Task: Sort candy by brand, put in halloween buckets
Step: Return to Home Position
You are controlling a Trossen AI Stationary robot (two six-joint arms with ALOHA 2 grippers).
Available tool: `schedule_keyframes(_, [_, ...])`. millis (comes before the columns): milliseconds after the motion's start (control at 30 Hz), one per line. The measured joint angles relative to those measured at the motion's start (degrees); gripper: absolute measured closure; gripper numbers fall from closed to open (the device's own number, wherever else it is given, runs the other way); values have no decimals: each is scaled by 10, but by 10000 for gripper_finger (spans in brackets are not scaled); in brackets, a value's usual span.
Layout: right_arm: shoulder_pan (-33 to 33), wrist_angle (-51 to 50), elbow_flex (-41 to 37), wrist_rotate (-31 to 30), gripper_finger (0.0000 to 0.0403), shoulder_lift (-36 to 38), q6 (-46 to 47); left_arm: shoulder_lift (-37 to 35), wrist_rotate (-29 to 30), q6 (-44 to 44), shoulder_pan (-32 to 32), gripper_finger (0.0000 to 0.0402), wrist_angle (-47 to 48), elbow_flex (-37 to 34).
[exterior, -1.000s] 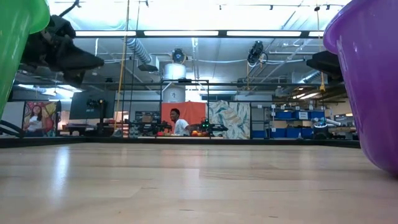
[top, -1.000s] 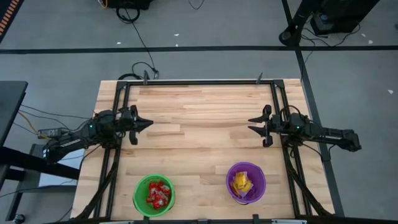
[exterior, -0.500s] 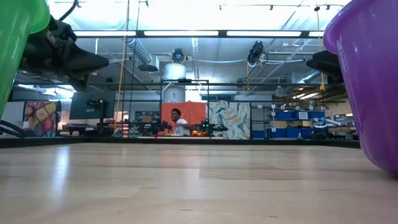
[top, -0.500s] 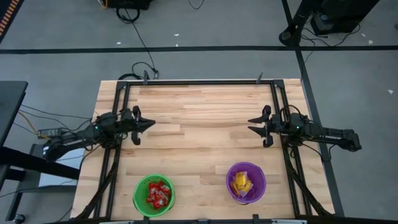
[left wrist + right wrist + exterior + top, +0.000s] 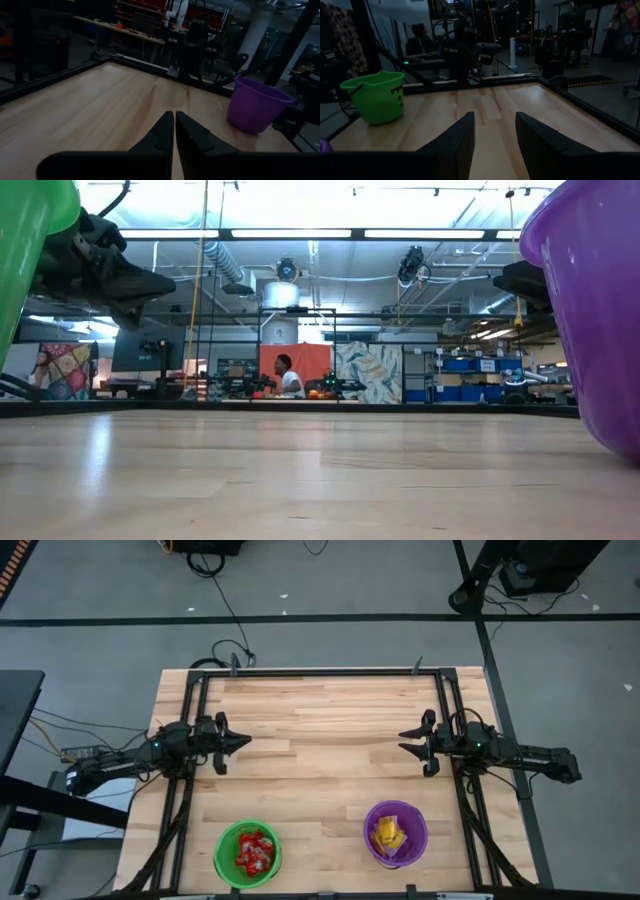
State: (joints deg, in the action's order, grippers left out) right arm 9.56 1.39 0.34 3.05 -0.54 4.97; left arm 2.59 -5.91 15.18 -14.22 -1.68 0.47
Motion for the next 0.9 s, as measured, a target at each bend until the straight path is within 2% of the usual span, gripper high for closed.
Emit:
schedule_keyframes(467, [0, 2, 0, 0, 249, 0, 0, 0, -2, 1, 0, 378, -80, 6])
schedule_keyframes(900, [0, 2, 0, 0, 249, 0, 0, 0, -2, 1, 0, 378, -80, 7])
